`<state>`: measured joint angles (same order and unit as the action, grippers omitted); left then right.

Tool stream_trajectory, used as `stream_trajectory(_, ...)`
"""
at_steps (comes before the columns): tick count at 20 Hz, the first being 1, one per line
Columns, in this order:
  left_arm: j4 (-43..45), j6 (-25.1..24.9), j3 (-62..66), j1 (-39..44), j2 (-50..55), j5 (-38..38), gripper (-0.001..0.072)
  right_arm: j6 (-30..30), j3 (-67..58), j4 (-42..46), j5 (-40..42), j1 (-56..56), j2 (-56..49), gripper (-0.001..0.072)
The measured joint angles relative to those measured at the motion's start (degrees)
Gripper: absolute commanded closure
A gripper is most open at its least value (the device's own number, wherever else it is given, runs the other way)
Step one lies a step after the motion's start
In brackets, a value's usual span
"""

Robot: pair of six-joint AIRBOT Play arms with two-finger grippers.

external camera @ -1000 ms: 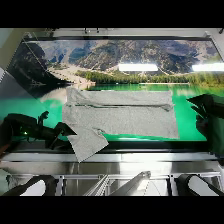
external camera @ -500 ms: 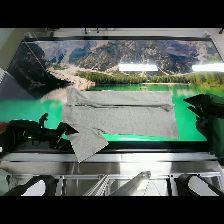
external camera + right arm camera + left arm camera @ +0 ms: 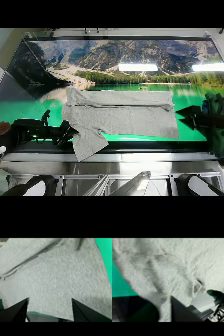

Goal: Fold the shirts.

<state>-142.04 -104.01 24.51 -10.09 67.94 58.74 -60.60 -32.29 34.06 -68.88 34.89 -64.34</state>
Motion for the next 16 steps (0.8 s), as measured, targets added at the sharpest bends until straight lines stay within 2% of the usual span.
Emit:
stream_trajectory(5,-0.1,-1.5,0.0,0.9,0.0,-0.2,0.0684,-10.3,2.4,10.7,0.0,2.0,0.0,0.0107)
stream_trajectory(8,-0.1,-2.8,0.0,-1.2,0.0,1.3,0.0683,-13.4,2.8,16.7,1.5,5.9,0.0,0.0107)
stream_trajectory(11,-0.1,-4.2,0.0,-3.4,0.0,3.5,0.0683,-12.6,3.1,18.4,3.1,8.1,-1.1,0.0107)
stream_trajectory(16,-0.1,-5.6,0.0,-4.3,0.0,5.6,0.0683,-3.3,3.6,10.4,2.3,9.1,-6.4,0.0108)
